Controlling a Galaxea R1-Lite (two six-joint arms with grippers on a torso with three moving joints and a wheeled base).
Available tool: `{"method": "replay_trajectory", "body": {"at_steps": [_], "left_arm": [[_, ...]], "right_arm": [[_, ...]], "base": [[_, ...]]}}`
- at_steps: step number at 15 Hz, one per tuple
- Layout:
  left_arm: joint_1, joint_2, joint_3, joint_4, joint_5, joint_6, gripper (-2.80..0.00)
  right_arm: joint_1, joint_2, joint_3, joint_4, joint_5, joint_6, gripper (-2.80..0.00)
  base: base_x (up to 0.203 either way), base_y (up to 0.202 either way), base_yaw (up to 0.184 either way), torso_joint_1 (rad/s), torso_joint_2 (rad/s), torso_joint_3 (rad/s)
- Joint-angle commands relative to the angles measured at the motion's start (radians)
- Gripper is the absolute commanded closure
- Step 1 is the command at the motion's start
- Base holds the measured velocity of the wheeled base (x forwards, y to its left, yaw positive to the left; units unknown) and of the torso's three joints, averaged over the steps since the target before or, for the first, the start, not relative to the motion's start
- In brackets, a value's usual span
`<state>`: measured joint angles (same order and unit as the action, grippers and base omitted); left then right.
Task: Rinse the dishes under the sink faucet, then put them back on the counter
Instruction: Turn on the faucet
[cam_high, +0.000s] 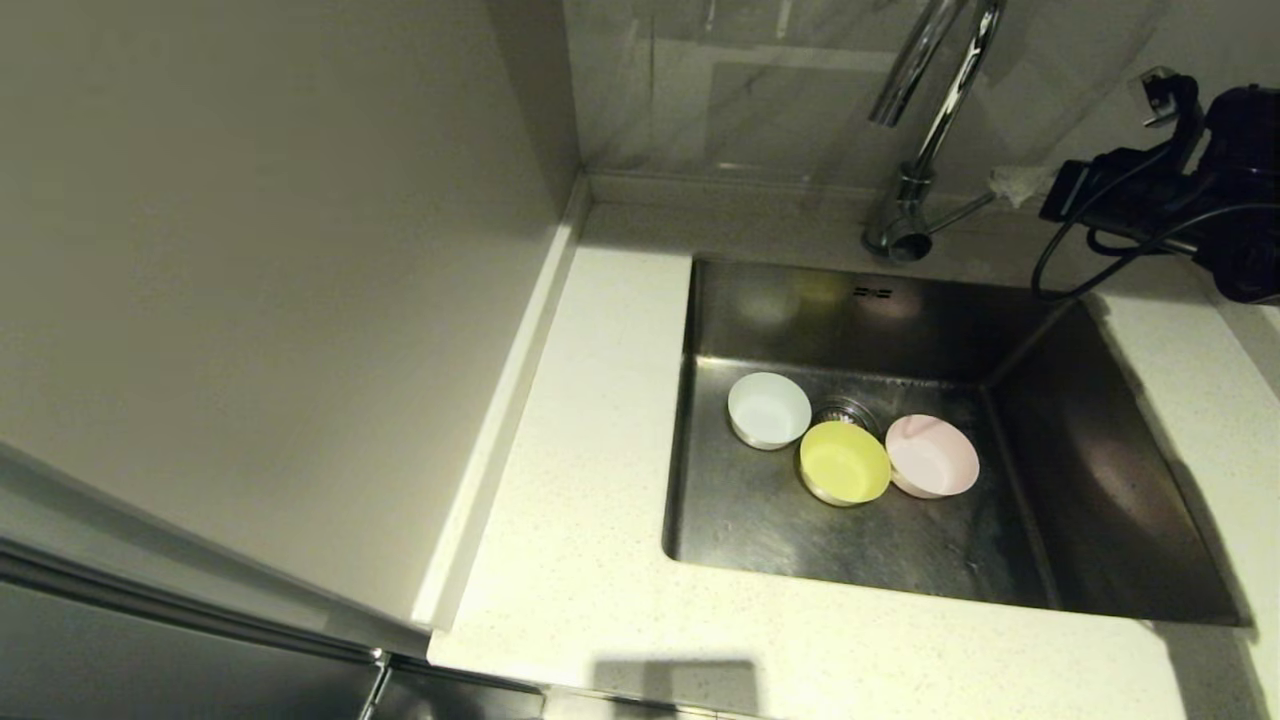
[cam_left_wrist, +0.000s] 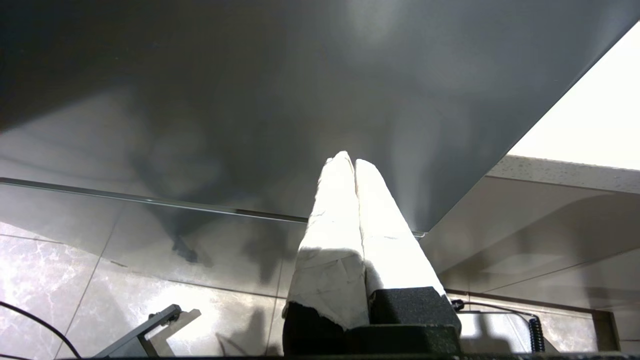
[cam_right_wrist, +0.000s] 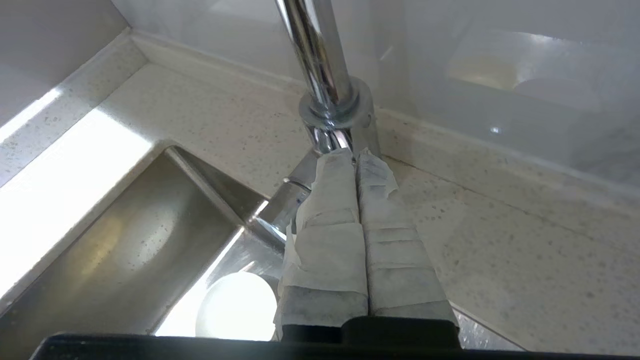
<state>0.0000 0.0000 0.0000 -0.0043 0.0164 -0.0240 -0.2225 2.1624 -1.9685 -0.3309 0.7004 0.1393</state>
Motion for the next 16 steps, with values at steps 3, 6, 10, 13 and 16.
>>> {"method": "replay_trajectory", "body": {"at_steps": [3, 6, 10, 13, 16], "left_arm": [[0.0, -0.002, 0.0, 0.0, 0.0, -0.001, 0.0], [0.0, -0.002, 0.0, 0.0, 0.0, -0.001, 0.0], [0.0, -0.002, 0.0, 0.0, 0.0, -0.001, 0.0], [0.0, -0.002, 0.0, 0.0, 0.0, -0.001, 0.0], [0.0, -0.002, 0.0, 0.0, 0.0, -0.001, 0.0]], "right_arm": [[0.008, 0.024, -0.004, -0.004, 0.004, -0.003, 0.0], [0.006, 0.031, -0.004, -0.017, 0.004, -0.004, 0.0], [-0.002, 0.025, -0.003, -0.011, 0.032, -0.003, 0.0], [-0.034, 0.007, 0.001, -0.009, 0.198, -0.001, 0.0], [-0.041, -0.004, 0.011, 0.004, 0.253, -0.001, 0.0]], "base": [[0.0, 0.0, 0.0, 0.0, 0.0, 0.0], [0.0, 0.0, 0.0, 0.0, 0.0, 0.0], [0.0, 0.0, 0.0, 0.0, 0.0, 0.0], [0.0, 0.0, 0.0, 0.0, 0.0, 0.0], [0.0, 0.0, 0.0, 0.0, 0.0, 0.0]]}}
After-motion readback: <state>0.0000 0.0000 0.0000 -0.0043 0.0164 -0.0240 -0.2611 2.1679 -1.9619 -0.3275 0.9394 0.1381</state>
